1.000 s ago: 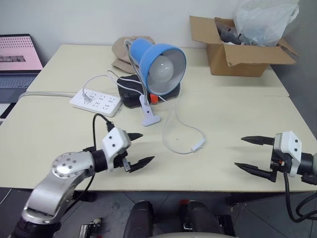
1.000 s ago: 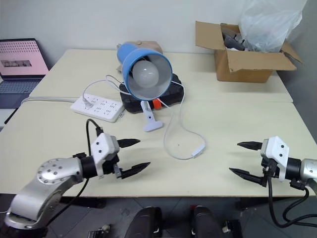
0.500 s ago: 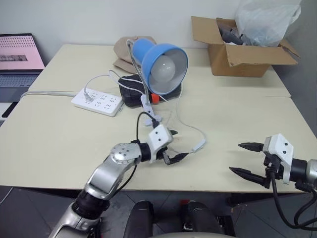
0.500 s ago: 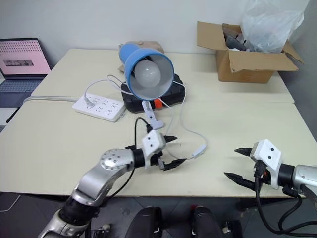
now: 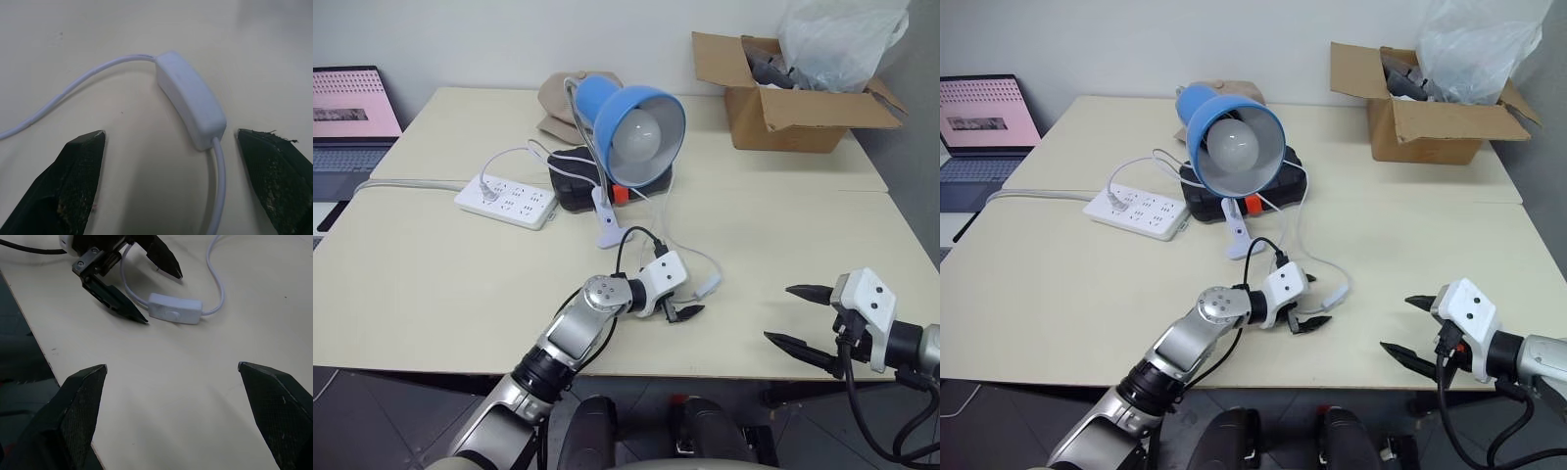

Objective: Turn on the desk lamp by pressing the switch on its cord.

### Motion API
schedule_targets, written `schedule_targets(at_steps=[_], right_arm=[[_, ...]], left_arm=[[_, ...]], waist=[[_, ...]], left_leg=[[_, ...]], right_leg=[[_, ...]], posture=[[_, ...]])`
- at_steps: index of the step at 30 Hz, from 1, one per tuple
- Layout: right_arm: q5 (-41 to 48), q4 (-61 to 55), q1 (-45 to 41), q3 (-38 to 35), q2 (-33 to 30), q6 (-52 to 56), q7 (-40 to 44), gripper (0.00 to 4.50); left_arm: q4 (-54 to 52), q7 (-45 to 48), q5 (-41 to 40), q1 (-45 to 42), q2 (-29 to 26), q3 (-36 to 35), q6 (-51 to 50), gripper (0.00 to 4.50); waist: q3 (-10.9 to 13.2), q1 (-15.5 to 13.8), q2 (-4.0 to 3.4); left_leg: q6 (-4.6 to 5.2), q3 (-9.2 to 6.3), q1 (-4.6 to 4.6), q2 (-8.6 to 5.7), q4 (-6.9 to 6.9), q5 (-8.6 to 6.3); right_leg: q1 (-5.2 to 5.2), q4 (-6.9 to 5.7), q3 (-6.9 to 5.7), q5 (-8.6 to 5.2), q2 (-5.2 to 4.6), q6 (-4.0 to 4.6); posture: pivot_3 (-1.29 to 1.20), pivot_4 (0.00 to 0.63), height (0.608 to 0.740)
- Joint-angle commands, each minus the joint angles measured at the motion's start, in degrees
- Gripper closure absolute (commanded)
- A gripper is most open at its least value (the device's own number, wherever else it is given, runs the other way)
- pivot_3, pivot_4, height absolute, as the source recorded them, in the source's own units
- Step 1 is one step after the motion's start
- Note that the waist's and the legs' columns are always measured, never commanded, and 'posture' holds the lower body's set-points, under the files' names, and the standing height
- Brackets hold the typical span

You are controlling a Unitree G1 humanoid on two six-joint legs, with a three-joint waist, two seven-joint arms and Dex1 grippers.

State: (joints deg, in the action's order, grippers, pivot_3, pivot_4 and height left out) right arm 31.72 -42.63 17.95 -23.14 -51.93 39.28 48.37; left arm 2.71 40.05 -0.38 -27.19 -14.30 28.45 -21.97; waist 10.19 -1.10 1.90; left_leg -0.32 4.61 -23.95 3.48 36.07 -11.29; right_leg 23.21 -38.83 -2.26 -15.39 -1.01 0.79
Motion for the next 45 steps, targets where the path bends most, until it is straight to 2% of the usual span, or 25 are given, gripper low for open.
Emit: schedule_targets(at_steps=[1, 3, 11, 18, 19, 25, 31, 35, 37, 42, 45], right_arm=[[0.61, -1.46, -0.66, -1.33, -0.3, -0.06, -0.28, 0.0], [0.49, -1.27, -1.07, -1.04, -0.5, -0.05, -0.23, 0.0], [0.11, -0.84, -2.18, 0.14, -0.65, -0.05, -0.06, 0.0], [-1.04, -0.57, -1.86, 1.32, -0.53, -1.0, -0.03, 0.0], [-1.25, -0.57, -1.71, 1.4, -0.47, -1.18, 0.04, 0.0], [-1.75, -0.98, -1.89, 2.3, -0.18, -1.92, 0.18, 0.0], [-1.38, -2.48, -4.75, 4.78, -0.26, -3.7, 0.21, 0.0], [3.2, -2.59, -15.03, 9.77, 0.21, 0.25, -1.18, 0.0], [4.47, -1.65, -19.59, 12.14, 0.1, 2.86, -1.77, 0.0], [5.17, 2.32, -32.21, 20.92, 1.82, 6.99, -1.82, 0.0], [4.41, 4.75, -37.96, 26.28, 3.58, 7.83, -1.23, 0.0]], left_arm=[[-0.52, -0.51, 0.84, -0.98, 1.35, -0.4, 0.69, 0.39], [-0.7, -0.13, 1.26, -0.82, 1.21, -0.09, 0.83, 0.67], [-0.17, -0.54, 2.58, -0.58, 1.57, -0.24, 1.29, 2.35], [0.23, -0.4, 2.51, -0.92, 0.88, -2.19, 2.14, 4.03], [0.07, -0.21, 2.22, -0.91, 0.53, -2.75, 2.06, 4.14], [-1.49, 1.32, 0.29, -0.54, -1.79, -6.63, 1.84, 4.14], [-8.44, 8.85, -6.68, 1.34, -6.3, -10.55, -0.12, 4.14], [-16.3, 19.48, -17.94, 3.69, -14.41, -16.78, -5.54, 4.14], [-17.81, 22.55, -21.0, 4.54, -18.08, -18.55, -6.72, 4.14], [-17.92, 26.22, -23.07, 6.03, -23.69, -20.77, -6.54, 4.14], [-18.71, 26.71, -23.99, 6.64, -24.99, -21.16, -6.71, 4.14]], waist=[[0.0, 0.03, 0.0], [0.0, 0.07, 0.0], [0.0, 0.06, 0.0], [0.0, 0.07, 0.0], [0.0, 0.07, 0.0], [0.0, 0.08, 0.0], [0.01, 0.48, 0.01], [0.04, 1.52, 0.05], [0.04, 1.71, 0.05], [0.04, 1.25, 0.06], [0.05, 1.07, 0.07]], left_leg=[[0.0, 0.0, 0.0, 0.0, 0.0, 0.0], [0.0, -0.01, 0.0, 0.01, -0.01, 0.0], [0.0, -0.01, 0.0, 0.0, 0.0, 0.0], [0.0, -0.02, 0.0, 0.01, 0.0, 0.0], [0.0, -0.02, 0.0, 0.01, 0.0, 0.0], [0.0, -0.02, 0.01, 0.02, -0.01, 0.0], [0.0, 0.01, -0.01, 0.05, -0.02, 0.0], [0.0, 0.01, 0.04, 0.09, -0.01, 0.0], [-0.01, -0.01, 0.08, 0.13, -0.03, 0.0], [-0.01, -0.01, 0.05, 0.1, -0.02, 0.0], [0.0, 0.04, 0.0, 0.09, -0.03, 0.0]], right_leg=[[0.0, 0.0, 0.0, 0.0, 0.0, 0.0], [0.0, 0.0, -0.01, 0.0, 0.01, 0.0], [0.0, 0.0, -0.01, 0.0, 0.01, 0.0], [0.0, 0.0, -0.01, 0.0, 0.01, 0.0], [0.0, 0.0, -0.01, 0.0, 0.01, 0.0], [0.0, -0.01, -0.02, 0.0, 0.02, 0.0], [0.02, 0.0, 0.0, 0.0, 0.02, 0.0], [0.02, -0.05, 0.01, 0.0, 0.06, 0.0], [0.03, -0.08, 0.02, 0.0, 0.1, 0.01], [0.02, -0.04, -0.01, -0.02, 0.05, 0.05], [0.04, 0.02, 0.02, -0.02, 0.01, 0.04]], posture=[[0.0, 0.15, 0.74], [0.0, 0.15, 0.74], [0.0, 0.15, 0.74], [0.0, 0.15, 0.74], [0.0, 0.15, 0.74], [0.0, 0.15, 0.74], [0.0, 0.15, 0.74], [0.0, 0.15, 0.74], [0.0, 0.15, 0.74], [0.0, 0.15, 0.74], [0.0, 0.15, 0.74]])
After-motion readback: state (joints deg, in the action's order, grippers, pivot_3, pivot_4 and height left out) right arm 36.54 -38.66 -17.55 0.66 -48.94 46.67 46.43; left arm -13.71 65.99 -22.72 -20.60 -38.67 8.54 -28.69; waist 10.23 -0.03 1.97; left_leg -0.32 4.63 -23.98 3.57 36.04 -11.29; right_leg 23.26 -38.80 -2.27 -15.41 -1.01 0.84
